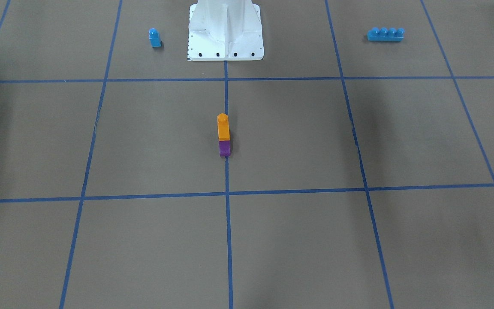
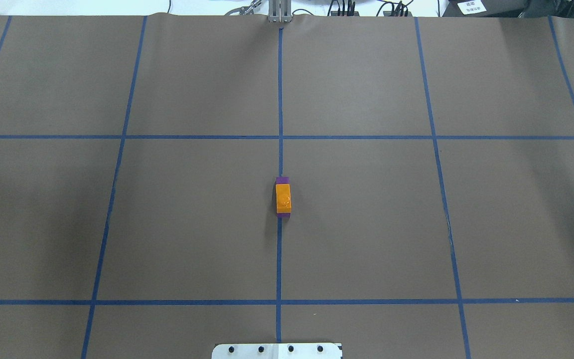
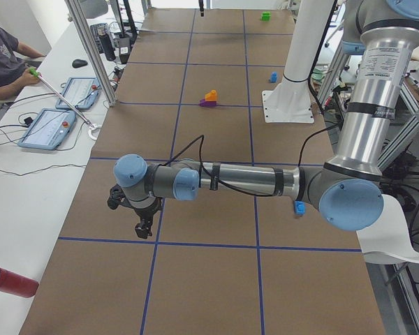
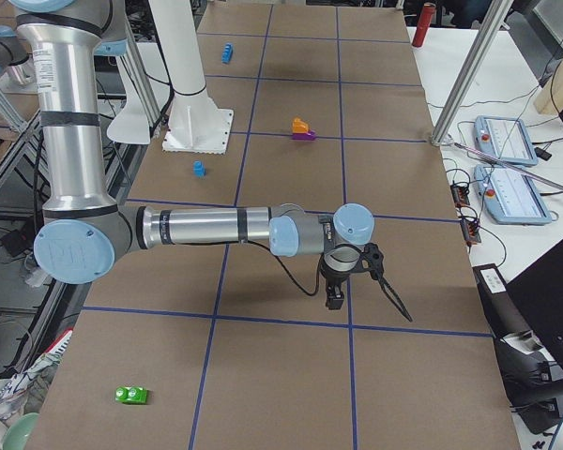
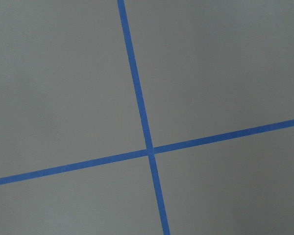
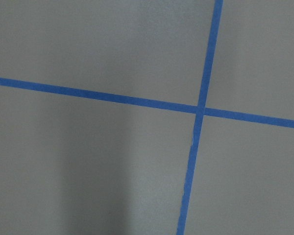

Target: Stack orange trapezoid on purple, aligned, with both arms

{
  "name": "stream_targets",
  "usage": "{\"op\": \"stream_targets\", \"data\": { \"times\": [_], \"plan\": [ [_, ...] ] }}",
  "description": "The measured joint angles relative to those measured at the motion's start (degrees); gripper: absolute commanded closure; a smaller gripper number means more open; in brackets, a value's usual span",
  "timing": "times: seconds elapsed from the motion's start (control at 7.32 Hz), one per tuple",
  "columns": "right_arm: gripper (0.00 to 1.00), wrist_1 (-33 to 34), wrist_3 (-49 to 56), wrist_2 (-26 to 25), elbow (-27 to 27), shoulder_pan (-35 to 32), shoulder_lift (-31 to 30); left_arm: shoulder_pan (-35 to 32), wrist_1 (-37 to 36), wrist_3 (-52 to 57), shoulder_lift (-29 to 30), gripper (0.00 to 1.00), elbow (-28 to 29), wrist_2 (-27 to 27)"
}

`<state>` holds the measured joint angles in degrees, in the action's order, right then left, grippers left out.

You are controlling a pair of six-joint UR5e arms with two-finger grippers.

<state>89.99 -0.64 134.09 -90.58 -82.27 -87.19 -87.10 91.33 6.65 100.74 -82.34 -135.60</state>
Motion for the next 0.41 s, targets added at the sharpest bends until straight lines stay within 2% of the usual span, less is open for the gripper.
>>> {"op": "stream_targets", "data": {
  "times": [0.41],
  "plan": [
    [0.00, 0.0, 0.0, 0.0, 0.1, 0.0, 0.5, 0.0, 0.0, -0.1, 0.0, 0.00, -0.6, 0.0]
  ]
}}
